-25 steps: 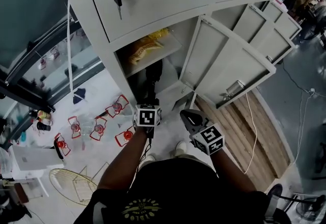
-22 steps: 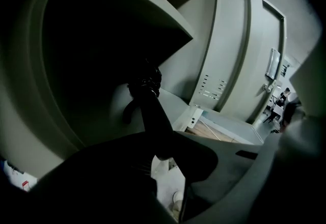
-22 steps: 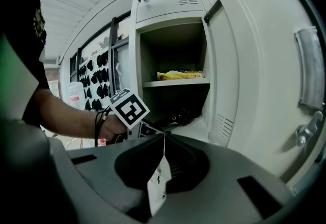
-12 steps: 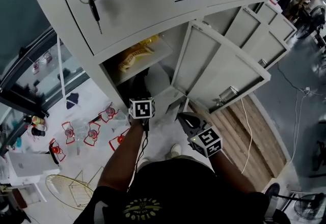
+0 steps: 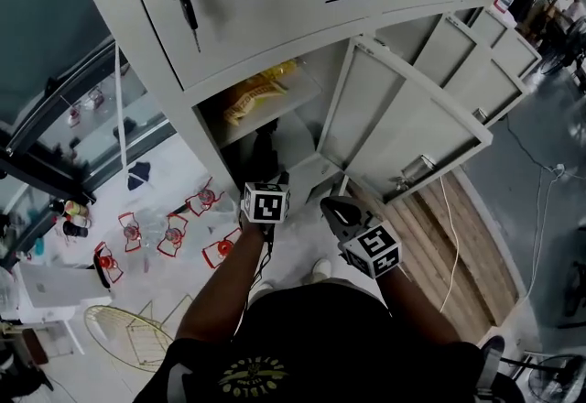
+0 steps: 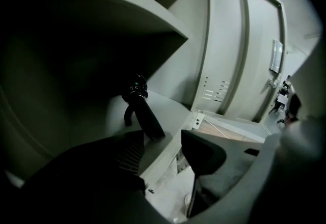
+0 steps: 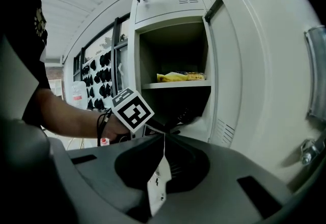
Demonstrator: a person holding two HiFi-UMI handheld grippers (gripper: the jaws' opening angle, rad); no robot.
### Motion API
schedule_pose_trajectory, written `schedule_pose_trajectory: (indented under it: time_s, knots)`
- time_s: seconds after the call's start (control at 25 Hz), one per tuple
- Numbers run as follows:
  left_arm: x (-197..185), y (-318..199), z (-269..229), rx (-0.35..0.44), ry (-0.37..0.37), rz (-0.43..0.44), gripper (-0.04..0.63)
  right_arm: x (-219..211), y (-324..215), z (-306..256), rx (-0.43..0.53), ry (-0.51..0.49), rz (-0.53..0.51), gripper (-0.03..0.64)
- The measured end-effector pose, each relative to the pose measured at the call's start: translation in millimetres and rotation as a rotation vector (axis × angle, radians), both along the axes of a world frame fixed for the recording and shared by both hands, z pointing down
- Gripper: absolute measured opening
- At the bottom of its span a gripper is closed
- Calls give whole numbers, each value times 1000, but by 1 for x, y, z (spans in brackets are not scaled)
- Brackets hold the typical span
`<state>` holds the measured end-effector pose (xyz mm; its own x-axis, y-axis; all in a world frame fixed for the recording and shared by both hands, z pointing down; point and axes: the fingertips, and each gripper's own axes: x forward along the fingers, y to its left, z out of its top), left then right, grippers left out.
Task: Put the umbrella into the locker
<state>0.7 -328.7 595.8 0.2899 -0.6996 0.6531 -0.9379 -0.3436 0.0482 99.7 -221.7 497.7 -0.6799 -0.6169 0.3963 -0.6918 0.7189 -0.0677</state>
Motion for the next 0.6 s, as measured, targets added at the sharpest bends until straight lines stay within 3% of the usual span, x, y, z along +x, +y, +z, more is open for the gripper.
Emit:
schedule_pose_trajectory:
  time_s: [0.28,0.6]
  knots:
    - [5,40,-53,137,14,90,231,-11,3,-26,56,-44,38,31]
    - [-20,83,-165,416,96,104,122,-8,16,-82,184,-55,127,29]
